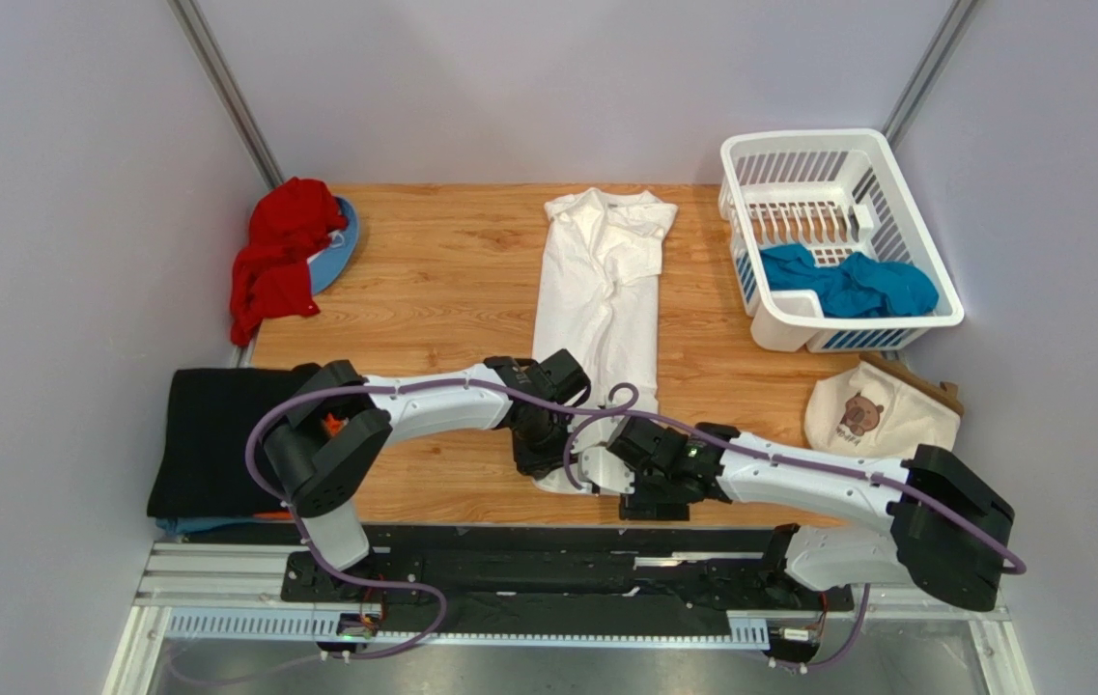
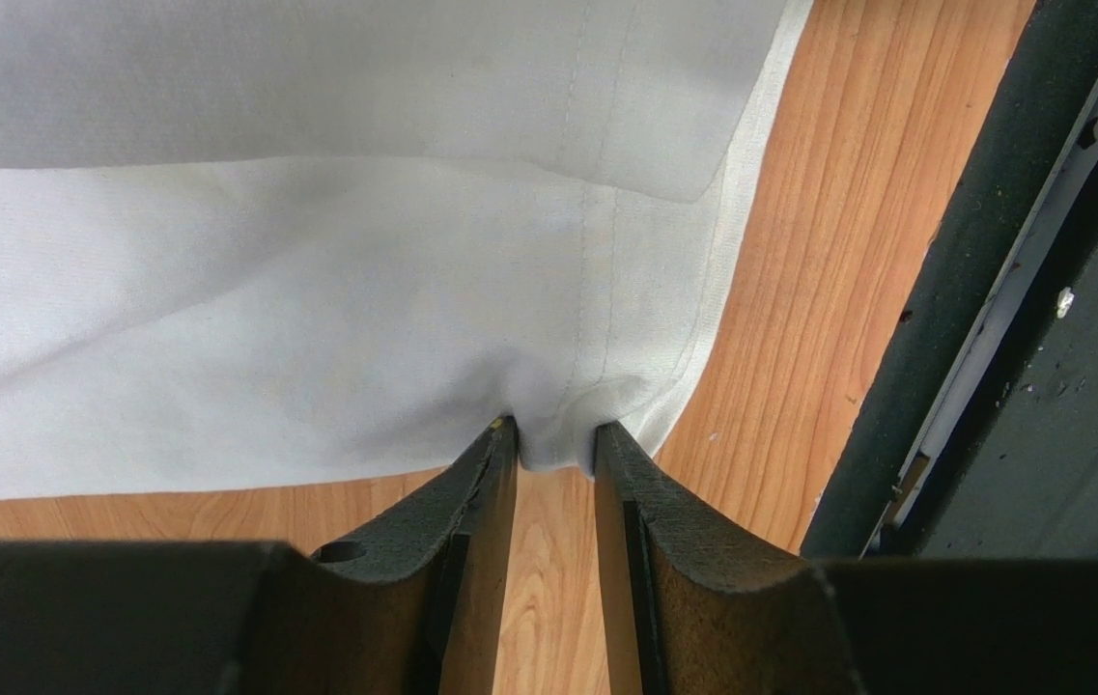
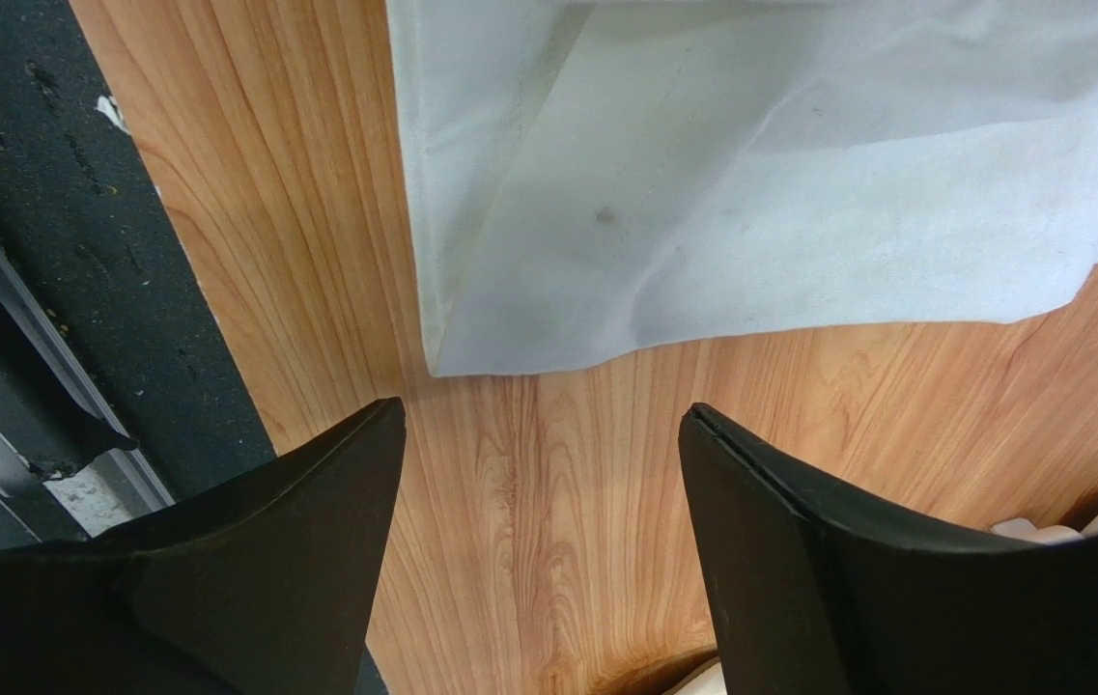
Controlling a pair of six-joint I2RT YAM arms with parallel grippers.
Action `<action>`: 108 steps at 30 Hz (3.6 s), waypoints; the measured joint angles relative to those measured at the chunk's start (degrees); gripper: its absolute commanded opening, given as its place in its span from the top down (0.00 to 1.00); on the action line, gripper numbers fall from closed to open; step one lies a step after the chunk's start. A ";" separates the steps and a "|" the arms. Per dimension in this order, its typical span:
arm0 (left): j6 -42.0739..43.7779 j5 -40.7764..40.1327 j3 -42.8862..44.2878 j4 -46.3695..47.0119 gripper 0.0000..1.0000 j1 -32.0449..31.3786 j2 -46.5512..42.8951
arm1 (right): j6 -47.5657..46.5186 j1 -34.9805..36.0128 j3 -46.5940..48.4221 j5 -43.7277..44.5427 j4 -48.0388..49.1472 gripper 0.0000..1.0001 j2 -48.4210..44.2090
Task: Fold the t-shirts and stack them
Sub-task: Fold the tshirt
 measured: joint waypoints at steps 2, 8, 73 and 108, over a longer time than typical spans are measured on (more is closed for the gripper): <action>0.00 -0.04 0.00 -0.04 0.64 0.00 0.02 | 0.00 0.00 0.13 -0.15 -0.07 0.26 0.33; 0.04 -0.63 -0.74 0.00 0.63 0.33 -0.74 | -0.04 -0.15 0.76 -0.72 0.15 0.25 1.31; 6.54 9.60 6.97 -8.07 0.65 4.42 5.70 | -5.70 4.13 -5.14 2.69 14.71 0.51 -0.98; 4.66 6.36 -1.22 -1.84 1.00 5.51 -16.65 | -2.89 4.42 2.47 5.09 6.14 1.00 -7.21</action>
